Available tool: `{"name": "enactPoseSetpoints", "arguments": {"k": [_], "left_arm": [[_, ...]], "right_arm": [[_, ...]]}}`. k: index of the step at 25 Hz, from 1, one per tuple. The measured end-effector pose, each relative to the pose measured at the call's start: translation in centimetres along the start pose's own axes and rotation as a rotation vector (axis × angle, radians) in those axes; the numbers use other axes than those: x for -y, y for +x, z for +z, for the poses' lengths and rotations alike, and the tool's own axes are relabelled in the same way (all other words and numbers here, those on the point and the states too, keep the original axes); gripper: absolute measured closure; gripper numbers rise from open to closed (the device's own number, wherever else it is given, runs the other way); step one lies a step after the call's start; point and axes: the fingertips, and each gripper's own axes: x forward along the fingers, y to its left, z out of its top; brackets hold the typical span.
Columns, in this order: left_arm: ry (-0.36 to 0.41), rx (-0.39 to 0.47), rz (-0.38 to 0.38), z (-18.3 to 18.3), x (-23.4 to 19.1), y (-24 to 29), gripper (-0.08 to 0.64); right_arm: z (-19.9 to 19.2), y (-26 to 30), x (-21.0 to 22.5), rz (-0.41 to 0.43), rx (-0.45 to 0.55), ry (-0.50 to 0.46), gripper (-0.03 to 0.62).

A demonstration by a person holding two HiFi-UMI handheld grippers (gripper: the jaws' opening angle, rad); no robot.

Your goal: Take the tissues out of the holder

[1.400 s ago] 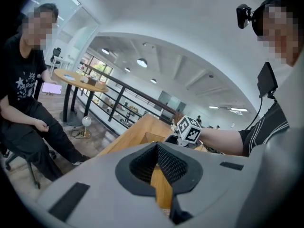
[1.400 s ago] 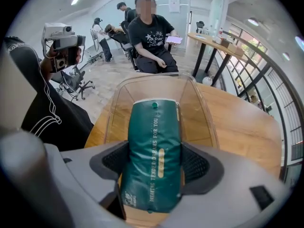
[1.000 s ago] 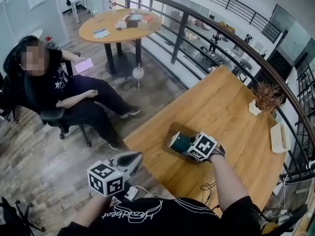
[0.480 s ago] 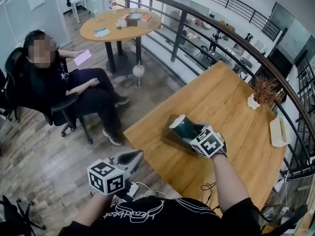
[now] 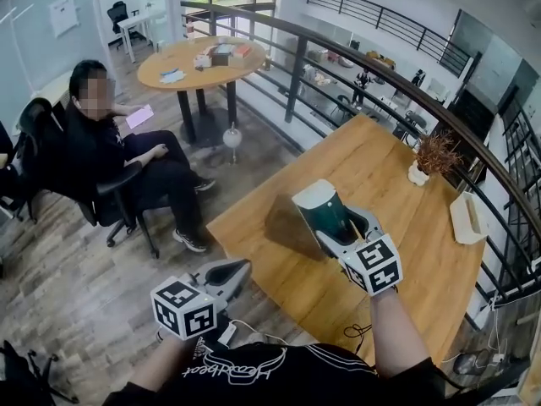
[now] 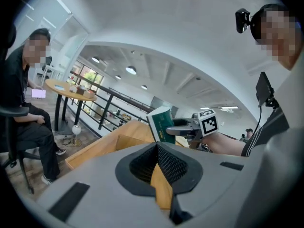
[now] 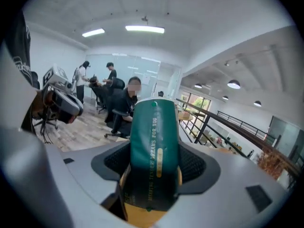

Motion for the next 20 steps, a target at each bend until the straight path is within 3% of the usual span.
{"name": "enactPoseSetpoints", "arguments": {"k": [4, 10, 20], "left_arm": [[0.019, 0.023, -0.009, -0.5, 4.3, -0.8, 0.548], [0.042, 0.074, -0.014, -1.8, 12.6, -2.6, 0.548], [0.106, 0.086, -0.032, -7.0, 28.3, -6.4, 0.548]], "right_arm": [[0.1, -6.8, -1.8, 0.005, 0.129, 0.1, 0.278], [-1.8, -17.9, -5.5, 0.102, 0.255, 0.224, 0.278], [-7.2, -33.6, -12.2, 0.199, 0.319, 0.275, 0.278]]}}
